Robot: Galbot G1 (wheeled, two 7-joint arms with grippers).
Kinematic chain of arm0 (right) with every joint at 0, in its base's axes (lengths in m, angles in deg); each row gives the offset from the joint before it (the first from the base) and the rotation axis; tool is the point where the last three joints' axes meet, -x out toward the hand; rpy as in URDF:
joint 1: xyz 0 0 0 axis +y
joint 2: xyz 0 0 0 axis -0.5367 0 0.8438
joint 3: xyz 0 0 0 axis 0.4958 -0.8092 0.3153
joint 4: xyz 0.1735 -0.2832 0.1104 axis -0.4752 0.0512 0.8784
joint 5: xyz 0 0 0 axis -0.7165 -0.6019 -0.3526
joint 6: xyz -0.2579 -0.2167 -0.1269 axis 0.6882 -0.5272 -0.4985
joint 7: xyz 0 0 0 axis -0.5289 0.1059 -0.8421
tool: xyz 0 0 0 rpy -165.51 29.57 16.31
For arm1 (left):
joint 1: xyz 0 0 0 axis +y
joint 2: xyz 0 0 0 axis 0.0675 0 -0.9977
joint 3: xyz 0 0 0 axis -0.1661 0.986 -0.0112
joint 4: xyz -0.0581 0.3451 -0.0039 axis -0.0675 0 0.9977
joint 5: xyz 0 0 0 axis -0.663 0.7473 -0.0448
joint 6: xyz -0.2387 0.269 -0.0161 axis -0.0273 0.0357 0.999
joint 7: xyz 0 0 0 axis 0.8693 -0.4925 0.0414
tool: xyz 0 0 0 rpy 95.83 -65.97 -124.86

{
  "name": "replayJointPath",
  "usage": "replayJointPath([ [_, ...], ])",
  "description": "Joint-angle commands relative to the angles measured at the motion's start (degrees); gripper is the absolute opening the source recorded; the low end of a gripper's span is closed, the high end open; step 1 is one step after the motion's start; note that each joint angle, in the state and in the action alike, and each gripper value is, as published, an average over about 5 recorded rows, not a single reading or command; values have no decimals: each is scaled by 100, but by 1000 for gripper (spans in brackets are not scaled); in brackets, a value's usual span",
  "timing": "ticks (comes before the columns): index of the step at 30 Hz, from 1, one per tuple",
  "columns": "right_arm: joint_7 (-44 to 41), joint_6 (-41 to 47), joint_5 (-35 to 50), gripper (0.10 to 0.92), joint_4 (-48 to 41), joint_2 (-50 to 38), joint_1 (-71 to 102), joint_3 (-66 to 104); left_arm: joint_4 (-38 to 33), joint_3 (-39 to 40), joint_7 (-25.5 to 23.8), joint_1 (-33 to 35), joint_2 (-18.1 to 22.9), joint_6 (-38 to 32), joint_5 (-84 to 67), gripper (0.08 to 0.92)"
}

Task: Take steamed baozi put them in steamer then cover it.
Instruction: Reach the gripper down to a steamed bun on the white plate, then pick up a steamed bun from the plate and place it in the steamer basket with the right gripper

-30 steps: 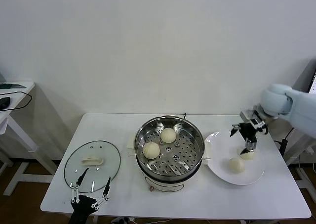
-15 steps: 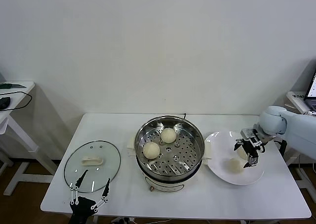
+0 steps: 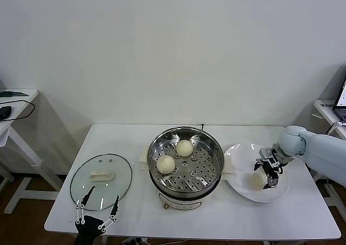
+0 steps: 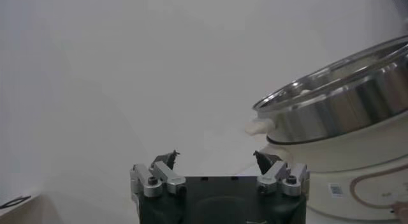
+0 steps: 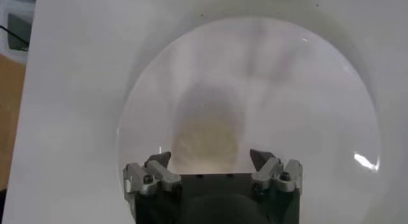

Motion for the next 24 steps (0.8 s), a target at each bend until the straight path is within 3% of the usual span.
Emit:
replayJointPath([
  [1,22,10,-29,763,-71,45,157,74,15,2,5,-7,4,-3,-3,823],
  [8,-34,19,-10,665,-9,3,112,149,19,-7,10,-6,9,-8,-5,823],
  [16,-339,-158,117,633,448,-190,-642,227,-18,-29,13,-18,-17,-5,-19,823],
  [24,-731,-1593,190,628,1104,383,-2734,-329,-43,10,13,-21,-30,5,-19,823],
])
